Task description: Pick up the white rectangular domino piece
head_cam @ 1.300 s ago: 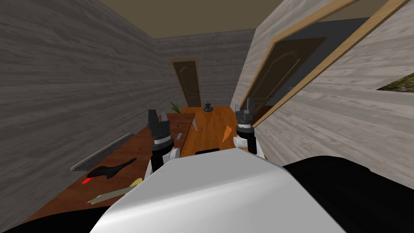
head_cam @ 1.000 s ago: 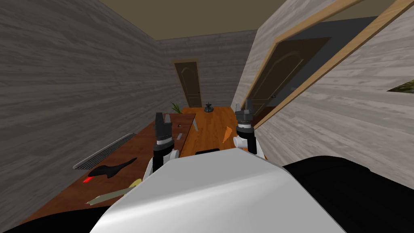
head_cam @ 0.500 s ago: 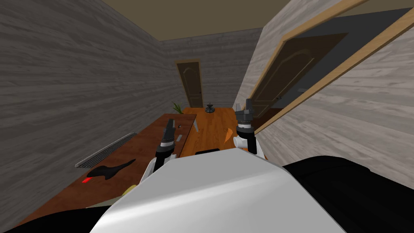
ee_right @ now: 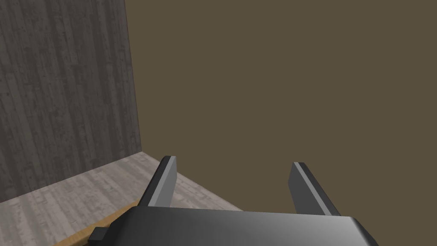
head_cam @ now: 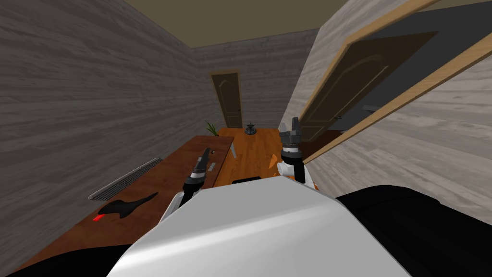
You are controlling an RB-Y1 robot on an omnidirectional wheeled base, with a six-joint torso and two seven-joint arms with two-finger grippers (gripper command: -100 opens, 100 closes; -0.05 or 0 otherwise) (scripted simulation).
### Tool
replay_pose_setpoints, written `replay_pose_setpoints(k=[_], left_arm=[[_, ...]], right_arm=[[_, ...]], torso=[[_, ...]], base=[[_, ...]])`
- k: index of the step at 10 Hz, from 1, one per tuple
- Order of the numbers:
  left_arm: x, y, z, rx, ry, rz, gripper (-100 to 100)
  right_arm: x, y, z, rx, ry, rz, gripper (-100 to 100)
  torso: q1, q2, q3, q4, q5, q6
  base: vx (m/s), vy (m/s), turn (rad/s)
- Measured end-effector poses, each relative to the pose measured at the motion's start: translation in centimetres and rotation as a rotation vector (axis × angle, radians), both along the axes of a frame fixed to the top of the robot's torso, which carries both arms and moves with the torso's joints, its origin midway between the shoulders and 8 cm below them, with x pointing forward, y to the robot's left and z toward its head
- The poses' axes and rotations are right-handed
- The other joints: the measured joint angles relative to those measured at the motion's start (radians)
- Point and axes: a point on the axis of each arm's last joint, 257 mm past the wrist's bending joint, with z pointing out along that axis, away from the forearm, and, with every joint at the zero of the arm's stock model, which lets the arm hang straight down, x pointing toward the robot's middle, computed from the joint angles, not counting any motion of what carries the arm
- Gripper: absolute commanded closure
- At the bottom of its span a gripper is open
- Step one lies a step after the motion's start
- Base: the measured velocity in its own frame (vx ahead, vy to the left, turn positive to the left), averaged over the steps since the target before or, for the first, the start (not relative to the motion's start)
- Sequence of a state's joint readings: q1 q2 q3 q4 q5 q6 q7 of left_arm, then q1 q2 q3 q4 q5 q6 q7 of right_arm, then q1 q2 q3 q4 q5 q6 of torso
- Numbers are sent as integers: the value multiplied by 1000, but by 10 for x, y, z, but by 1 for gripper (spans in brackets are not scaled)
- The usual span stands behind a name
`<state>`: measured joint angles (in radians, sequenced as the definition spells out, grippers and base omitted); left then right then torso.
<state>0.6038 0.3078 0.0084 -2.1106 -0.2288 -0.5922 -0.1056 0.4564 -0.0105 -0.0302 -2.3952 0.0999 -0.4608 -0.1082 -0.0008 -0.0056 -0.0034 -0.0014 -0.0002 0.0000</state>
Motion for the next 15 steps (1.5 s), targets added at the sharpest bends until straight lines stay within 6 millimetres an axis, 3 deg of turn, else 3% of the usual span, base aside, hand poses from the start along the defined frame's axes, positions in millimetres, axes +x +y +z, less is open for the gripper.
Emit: replay_pose_setpoints(k=[3, 6, 12, 15], left_arm=[[-2, 8, -33, 61, 79, 0, -100], [-8, 26, -94, 165, 201, -5, -100], [-41, 76, -185, 345, 431, -15, -100], [-69, 107, -231, 442, 558, -24, -100]], right_arm=[[0, 0, 0, 0, 0, 0, 0], [0, 0, 0, 0, 0, 0, 0], [0, 0, 0, 0, 0, 0, 0], [0, 0, 0, 0, 0, 0, 0]], torso=[[0, 2, 1, 1, 0, 0], [-2, -2, -1, 0, 0, 0], [-1, -1, -1, 0, 0, 0], [-1, -2, -1, 0, 0, 0]], base=[[61, -27, 36], [131, -54, 56], [109, -48, 36], [109, -42, 20]])
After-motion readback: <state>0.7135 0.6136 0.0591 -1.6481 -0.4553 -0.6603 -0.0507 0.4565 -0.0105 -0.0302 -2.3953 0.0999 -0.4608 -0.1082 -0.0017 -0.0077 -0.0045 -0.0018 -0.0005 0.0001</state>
